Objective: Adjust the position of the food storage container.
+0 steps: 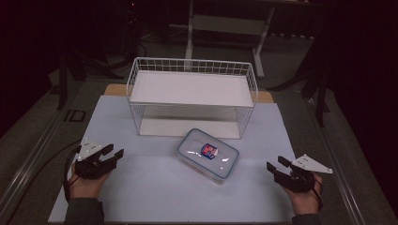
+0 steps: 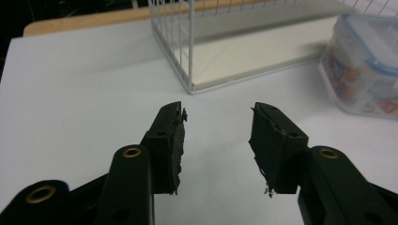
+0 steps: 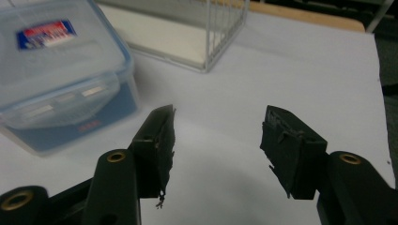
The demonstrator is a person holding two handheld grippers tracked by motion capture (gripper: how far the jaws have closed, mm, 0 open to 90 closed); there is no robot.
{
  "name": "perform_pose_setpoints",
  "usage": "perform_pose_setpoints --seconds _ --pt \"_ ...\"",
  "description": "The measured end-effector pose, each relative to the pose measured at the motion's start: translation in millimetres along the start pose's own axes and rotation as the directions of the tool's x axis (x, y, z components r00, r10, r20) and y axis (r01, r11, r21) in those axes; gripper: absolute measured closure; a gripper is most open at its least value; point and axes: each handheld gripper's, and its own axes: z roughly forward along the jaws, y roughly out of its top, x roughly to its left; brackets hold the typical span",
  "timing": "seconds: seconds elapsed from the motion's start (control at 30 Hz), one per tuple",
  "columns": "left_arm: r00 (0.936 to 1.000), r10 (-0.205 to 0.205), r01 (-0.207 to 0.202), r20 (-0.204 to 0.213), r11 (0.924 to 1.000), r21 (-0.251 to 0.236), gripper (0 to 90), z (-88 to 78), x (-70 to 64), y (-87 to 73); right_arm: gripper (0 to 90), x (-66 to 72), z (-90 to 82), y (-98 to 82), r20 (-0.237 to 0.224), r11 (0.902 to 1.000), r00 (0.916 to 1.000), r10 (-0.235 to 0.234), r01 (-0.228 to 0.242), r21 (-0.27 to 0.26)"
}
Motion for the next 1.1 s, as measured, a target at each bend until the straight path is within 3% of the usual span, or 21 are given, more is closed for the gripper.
perform_pose_setpoints --seconds 0.13,0.4,0.5,0.53,0.7,0.83,1.0,1.1 --pt "0.9998 -0.017 0.017 -0.003 0.9998 -0.006 50.5 -0.7 0.5 0.4 43.3 2.2 0.6 1.1 -0.004 1.0 1.0 -0.003 0.003 -0.004" --pt "1.0 0.009 -0.009 -0.001 0.9999 0.013 49.7 3.6 -2.1 1.7 41.7 4.7 2.6 2.2 -0.005 1.0 1.0 -0.002 0.002 -0.003" --pt "1.0 -0.003 0.003 0.005 0.9999 0.016 50.9 5.5 -2.8 1.3 41.7 6.0 3.9 2.5 -0.008 1.0 1.0 -0.004 0.004 -0.001" --pt "0.9999 -0.014 0.013 0.007 0.9992 0.039 51.6 9.8 -3.1 1.3 42.7 7.5 5.8 2.9 -0.027 0.9999 0.9996 0.009 -0.009 -0.005" --pt "0.9992 -0.016 0.015 0.036 0.9994 0.031 57.1 14.1 -5.5 3.7 46.1 12.5 11.3 4.9 -0.066 0.9999 0.9977 0.013 -0.013 0.001" --pt "0.9981 0.009 -0.01 0.06 0.9996 0.025 63.9 18.1 -12.7 9.2 49.2 21.2 17.5 8.0 -0.089 0.9999 0.996 -0.009 0.01 0.009" --pt "0.9941 0.059 -0.061 0.091 0.9981 0.01 69.2 24.2 -27.0 18.4 50.4 27.4 22.1 11.2 -0.105 0.9999 0.9944 -0.008 0.009 0.007" --pt "0.9922 0.068 -0.07 0.105 0.9975 0.009 75.0 27.7 -30.7 21.1 50.5 29.7 23.7 12.3 -0.108 0.9999 0.9941 -0.011 0.012 0.006"
